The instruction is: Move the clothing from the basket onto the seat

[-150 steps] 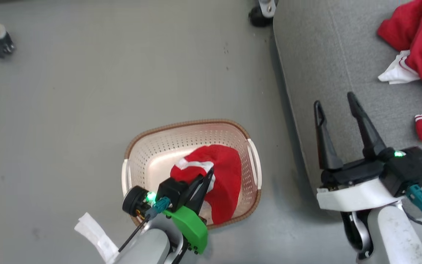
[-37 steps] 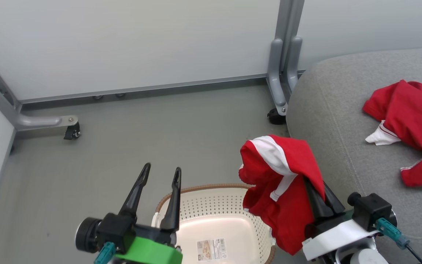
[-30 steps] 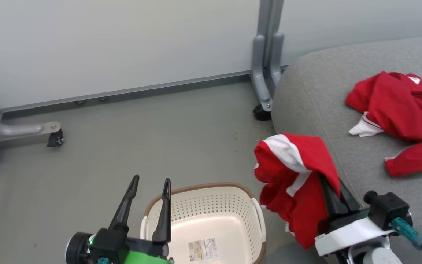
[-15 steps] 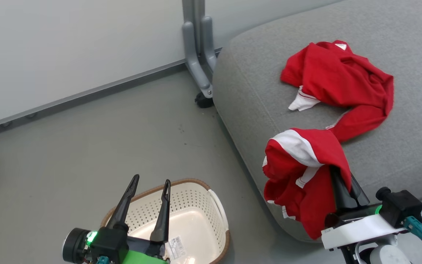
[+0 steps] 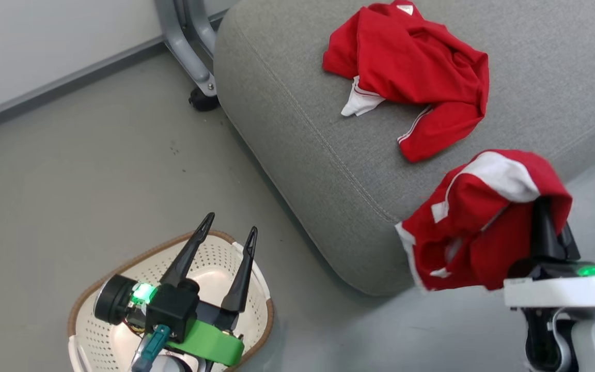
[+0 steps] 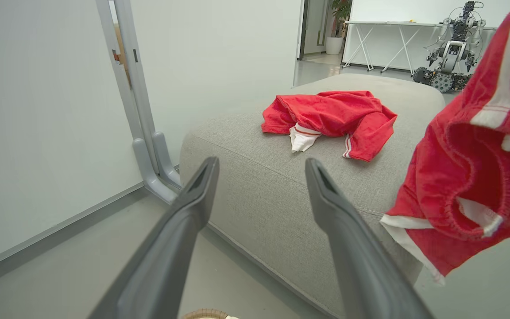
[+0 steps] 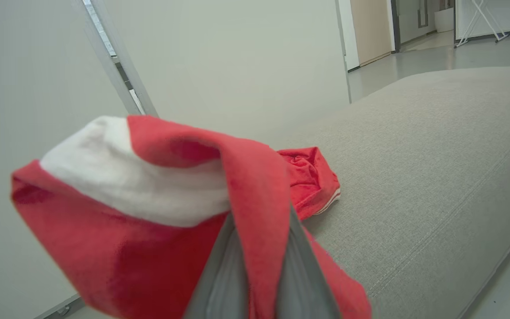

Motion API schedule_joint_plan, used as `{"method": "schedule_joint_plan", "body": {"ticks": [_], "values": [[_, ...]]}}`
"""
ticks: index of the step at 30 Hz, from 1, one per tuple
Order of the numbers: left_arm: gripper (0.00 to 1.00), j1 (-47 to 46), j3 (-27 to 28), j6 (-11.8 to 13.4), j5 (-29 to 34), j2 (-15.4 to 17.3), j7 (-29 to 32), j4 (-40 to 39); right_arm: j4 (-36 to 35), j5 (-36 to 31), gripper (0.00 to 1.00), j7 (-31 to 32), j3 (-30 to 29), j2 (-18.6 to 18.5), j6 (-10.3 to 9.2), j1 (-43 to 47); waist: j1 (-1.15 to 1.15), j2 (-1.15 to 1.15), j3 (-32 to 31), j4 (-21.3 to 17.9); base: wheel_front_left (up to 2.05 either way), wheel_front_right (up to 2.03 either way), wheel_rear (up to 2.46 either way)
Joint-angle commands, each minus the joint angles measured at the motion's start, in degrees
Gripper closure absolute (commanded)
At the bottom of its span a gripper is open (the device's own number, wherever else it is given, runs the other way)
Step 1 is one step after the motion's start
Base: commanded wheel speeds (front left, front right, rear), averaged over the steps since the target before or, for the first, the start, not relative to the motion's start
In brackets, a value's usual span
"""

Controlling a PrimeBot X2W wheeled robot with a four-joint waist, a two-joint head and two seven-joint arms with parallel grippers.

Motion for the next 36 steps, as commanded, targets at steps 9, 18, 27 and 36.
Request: {"method": "schedule_joint_plan", "body": {"ticks": [9,18,27,36], "values": [[0.00,-6.0,-1.8,-0.9,2.9,4.8,0.0,-0.9,-2.8,6.1,1.00,-0.2,-9.2,-0.7,0.02,-20.9,0.00,0.00,20.8,1.0,0.00,0.00,0.00],[0.00,-11.7,-3.9,-1.1,2.4,6.2,0.1,-2.5,3.9,13.0,1.00,-0.1,-16.5,-10.6,0.02,-41.2,0.00,0.00,30.0,7.5,0.00,0.00,0.00],[0.00,-14.0,-3.4,-0.7,1.4,7.0,0.0,-1.0,30.4,9.1,1.00,-0.1,-17.0,-12.2,0.01,-52.7,0.00,0.00,32.2,11.4,0.00,0.00,0.00],[0.00,-11.9,-2.3,-0.3,-4.0,3.5,0.0,1.2,32.1,4.1,0.00,-0.1,-19.8,-8.6,0.00,-50.9,0.00,0.00,28.1,12.4,0.00,0.00,0.00]]}}
